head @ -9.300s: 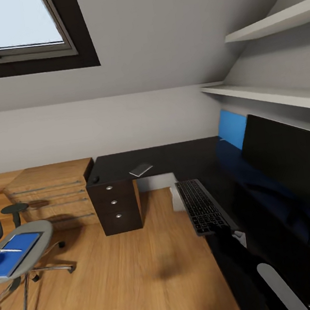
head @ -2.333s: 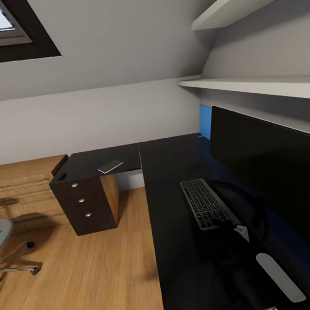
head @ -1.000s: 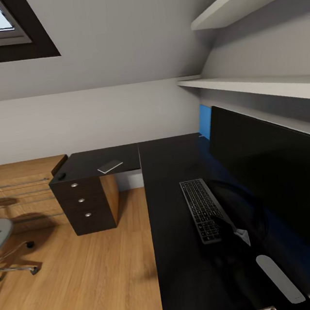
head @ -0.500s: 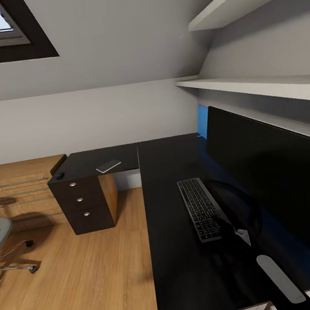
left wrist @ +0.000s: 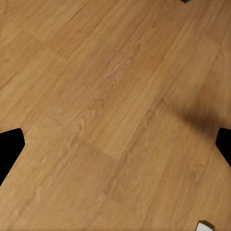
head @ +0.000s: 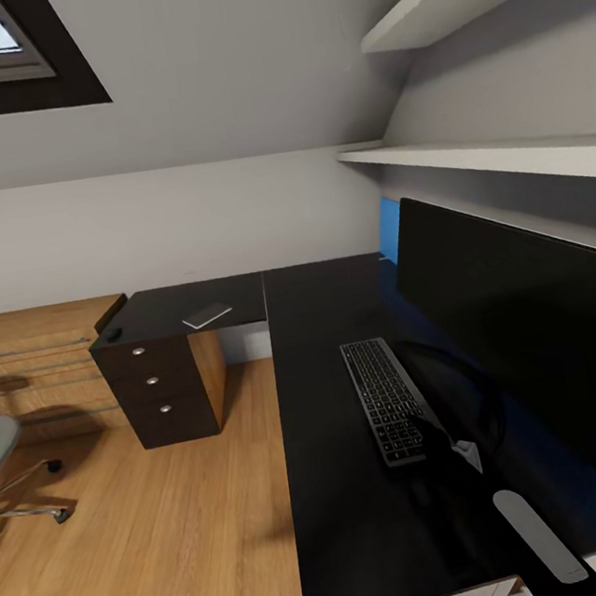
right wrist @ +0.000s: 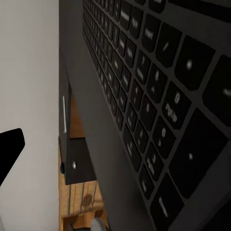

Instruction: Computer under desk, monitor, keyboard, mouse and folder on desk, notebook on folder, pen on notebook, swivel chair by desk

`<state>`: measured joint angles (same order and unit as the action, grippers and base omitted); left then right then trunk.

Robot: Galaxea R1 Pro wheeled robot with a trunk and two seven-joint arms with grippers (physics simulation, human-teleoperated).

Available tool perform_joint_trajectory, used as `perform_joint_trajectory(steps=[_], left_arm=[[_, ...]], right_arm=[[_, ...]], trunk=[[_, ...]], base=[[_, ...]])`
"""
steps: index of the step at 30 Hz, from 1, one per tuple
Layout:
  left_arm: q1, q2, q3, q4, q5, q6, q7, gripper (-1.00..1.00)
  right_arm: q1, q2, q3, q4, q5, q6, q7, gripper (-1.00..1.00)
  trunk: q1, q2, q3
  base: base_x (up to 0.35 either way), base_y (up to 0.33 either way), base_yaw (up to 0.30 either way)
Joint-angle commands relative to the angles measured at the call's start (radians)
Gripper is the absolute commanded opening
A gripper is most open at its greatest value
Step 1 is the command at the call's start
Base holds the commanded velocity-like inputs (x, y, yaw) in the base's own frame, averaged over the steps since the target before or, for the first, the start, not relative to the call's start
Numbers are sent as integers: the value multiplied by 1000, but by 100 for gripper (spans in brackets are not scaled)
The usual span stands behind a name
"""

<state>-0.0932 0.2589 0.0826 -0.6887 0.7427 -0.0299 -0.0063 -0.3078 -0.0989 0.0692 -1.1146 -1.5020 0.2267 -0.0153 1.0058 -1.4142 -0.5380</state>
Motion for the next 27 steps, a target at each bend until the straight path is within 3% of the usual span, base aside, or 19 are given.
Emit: perform_joint_trajectory(steps=[1,7,22,27], left_arm=[[0,0,-1,0,10,-3,-1,100],[0,0,-1,0,10,-2,-1,100],[0,-1,-4,5,8,-2,0,100],[0,-2,-4,6,9,-2,0,100]], right_arm=[[-1,-1,1,-1,-7,0,-2,100],[-1,-1,1,-1,-7,0,-2,100],[-1,-1,1,-1,-7,0,-1,100],[-1,-1,1,-1,-7,0,-2,100]], trunk=[[4,-8,-4],[27,-50,-23],[27,-50,-23],[27,-50,-23]], base=[[0,0,0],[0,0,0],[-2,-2,0],[-200,-106,0]])
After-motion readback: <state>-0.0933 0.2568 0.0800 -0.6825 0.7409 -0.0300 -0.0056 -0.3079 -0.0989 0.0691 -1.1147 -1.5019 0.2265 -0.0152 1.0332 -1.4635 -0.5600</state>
